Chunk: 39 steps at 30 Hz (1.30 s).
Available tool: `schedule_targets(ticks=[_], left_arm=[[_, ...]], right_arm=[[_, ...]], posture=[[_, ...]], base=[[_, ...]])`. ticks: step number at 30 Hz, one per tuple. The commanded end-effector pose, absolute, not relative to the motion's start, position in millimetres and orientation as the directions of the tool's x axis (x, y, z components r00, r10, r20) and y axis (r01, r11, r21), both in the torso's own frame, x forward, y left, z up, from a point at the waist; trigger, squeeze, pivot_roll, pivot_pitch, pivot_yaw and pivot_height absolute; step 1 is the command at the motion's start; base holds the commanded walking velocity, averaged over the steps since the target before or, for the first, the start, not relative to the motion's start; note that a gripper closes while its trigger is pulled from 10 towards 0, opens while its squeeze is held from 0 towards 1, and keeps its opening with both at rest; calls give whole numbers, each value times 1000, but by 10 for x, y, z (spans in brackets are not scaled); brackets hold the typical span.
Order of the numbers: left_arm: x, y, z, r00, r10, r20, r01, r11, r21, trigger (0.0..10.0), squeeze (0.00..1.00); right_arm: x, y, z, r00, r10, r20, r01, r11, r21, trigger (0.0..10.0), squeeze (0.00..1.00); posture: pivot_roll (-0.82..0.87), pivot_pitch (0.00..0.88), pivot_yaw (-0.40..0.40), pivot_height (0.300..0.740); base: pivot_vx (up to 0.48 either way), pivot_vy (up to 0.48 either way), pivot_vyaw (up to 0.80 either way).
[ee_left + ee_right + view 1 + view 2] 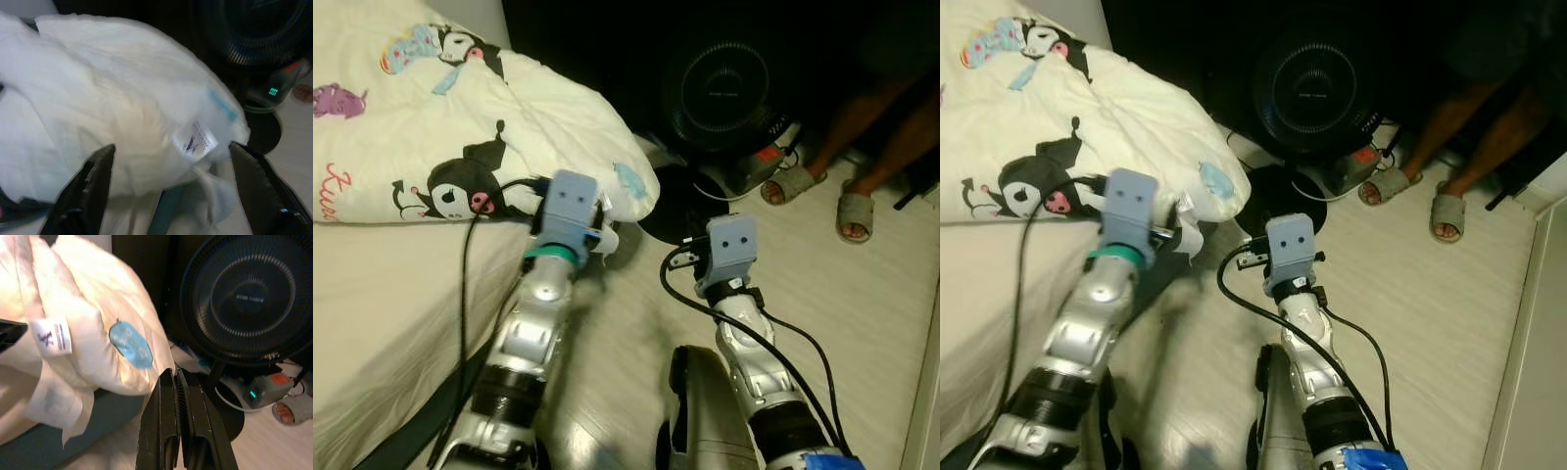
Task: Clean up the room
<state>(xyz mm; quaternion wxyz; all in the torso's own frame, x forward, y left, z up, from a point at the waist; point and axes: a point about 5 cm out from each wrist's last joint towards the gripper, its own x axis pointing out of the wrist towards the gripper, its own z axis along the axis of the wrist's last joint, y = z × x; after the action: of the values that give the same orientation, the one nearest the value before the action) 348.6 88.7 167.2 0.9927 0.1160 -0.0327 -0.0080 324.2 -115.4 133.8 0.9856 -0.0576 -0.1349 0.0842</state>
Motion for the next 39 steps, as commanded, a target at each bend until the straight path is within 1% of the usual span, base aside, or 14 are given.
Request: schedule_targets(ticks=[1,4,5,7,8,12,20,23,24,25,27,28,36,39], left_arm=[[3507,907,1594,999,7,32,-15,969,247,10000,1000],[3577,900,1578,999,52,12,-53,966,254,10000,1000],[3617,901,1575,997,79,7,-78,961,265,10000,702],[3617,901,1575,997,79,7,-78,961,265,10000,702],[3666,921,1587,993,115,3,-112,957,266,10000,0],[3798,1078,1673,976,218,-1,-212,950,231,10000,0],[3832,1154,1698,965,260,-4,-254,944,210,10000,0],[3828,1263,1725,936,352,16,-348,917,193,10000,0],[3817,1322,1753,920,389,35,-389,903,182,7373,0],[3800,1381,1770,911,410,48,-411,894,176,3020,0],[3800,1381,1770,911,410,48,-411,894,176,3020,0],[3784,1426,1776,908,415,61,-419,890,180,0,0],[3490,1651,1656,935,342,96,-355,899,256,0,0],[3247,1714,1563,963,259,76,-270,918,291,0,0]], right_arm=[[3220,-1184,1237,962,174,211,-147,980,-137,10000,0],[3203,-1179,1212,963,179,201,-153,978,-140,10000,0],[3189,-1173,1197,963,184,195,-157,977,-143,10000,0],[3189,-1173,1197,963,184,195,-157,977,-143,10000,0],[3178,-1167,1190,964,186,192,-160,977,-144,10000,0],[3150,-1172,1179,965,183,190,-157,977,-144,10000,0],[3138,-1184,1163,966,179,186,-153,977,-145,10000,0],[3136,-1177,1154,966,182,182,-156,977,-147,10000,0],[3141,-1173,1160,966,183,182,-158,976,-147,10000,0],[3150,-1173,1166,966,184,182,-158,976,-148,10000,0],[3150,-1173,1166,966,184,182,-158,976,-148,10000,0],[3152,-1175,1169,966,184,182,-158,976,-148,10000,0],[3150,-1191,1168,967,180,183,-154,977,-148,10000,0],[3150,-1206,1166,967,177,183,-151,977,-148,10000,0]], posture=[[-32,256,-17,527],[-35,277,-16,527],[-40,285,-15,527],[-40,285,-15,527],[-50,295,-14,527],[-59,302,-7,527],[-58,300,-8,527],[-59,296,-12,527],[-58,294,-13,527],[-58,294,-13,527],[-58,294,-13,527],[-54,291,-14,527],[-39,284,-10,527],[-27,284,-11,527]], base=[[0,0,0],[0,0,0],[0,0,0],[0,0,0],[0,0,0],[0,0,0],[0,0,0],[0,0,0],[0,0,0],[0,0,0],[0,0,0],[0,0,0],[0,0,0],[0,0,0]])
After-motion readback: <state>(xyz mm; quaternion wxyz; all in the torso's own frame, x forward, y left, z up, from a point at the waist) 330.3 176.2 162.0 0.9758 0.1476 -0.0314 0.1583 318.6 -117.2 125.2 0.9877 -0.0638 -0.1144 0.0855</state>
